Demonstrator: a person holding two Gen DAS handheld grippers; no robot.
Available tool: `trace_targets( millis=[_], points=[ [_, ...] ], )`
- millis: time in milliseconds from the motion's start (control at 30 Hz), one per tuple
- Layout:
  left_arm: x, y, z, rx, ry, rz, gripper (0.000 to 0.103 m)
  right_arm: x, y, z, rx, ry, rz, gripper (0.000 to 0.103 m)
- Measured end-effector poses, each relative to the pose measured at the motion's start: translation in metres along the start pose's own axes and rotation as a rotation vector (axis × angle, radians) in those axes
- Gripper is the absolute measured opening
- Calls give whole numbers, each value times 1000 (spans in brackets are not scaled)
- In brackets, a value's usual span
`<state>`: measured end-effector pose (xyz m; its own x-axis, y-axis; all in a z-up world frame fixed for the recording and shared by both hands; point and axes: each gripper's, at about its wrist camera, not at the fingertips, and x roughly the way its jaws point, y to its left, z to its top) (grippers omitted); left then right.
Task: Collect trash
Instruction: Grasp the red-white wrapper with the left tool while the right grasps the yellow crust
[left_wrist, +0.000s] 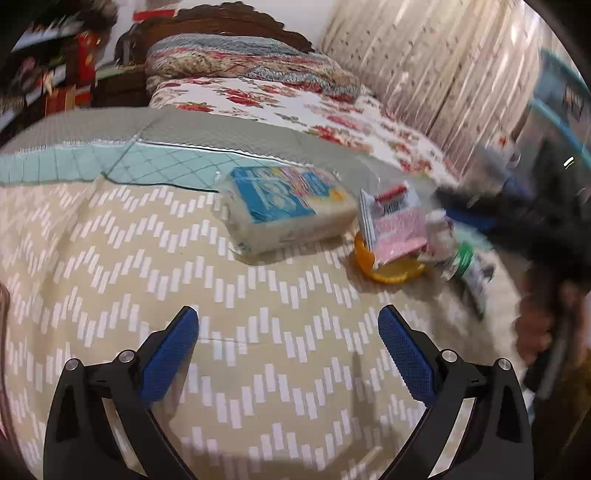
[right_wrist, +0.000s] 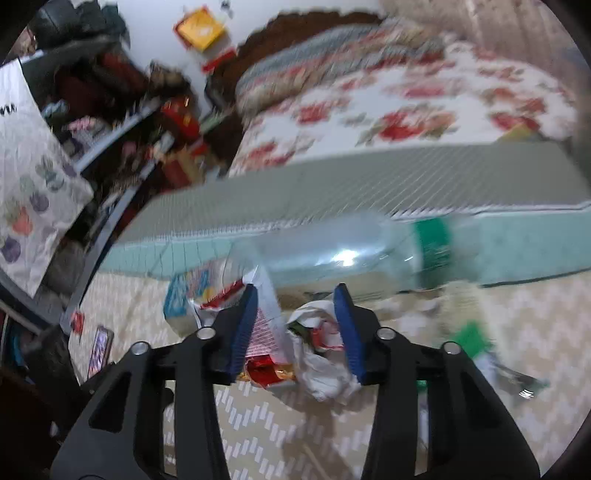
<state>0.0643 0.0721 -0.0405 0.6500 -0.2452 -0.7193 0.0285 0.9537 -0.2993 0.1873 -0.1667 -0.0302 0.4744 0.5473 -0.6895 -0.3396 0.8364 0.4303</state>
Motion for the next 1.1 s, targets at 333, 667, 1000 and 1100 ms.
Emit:
trace_targets(
  millis=[333,667,1000,1100],
  points=[
    [-3,10,3,-79,11,-135,70,-37,44,-98,-173,63,164,41],
    [-22,-28,0,26,-1,-237,71,-75,9,-120,-74,-53,110,41],
    [11,-83,-29,194,143,-212,72,-66,-18,-96,57,-57,106,39],
    [15,-98,-38,249,134,-159,57,-51,-10,-76,44,-51,118,39]
  ],
)
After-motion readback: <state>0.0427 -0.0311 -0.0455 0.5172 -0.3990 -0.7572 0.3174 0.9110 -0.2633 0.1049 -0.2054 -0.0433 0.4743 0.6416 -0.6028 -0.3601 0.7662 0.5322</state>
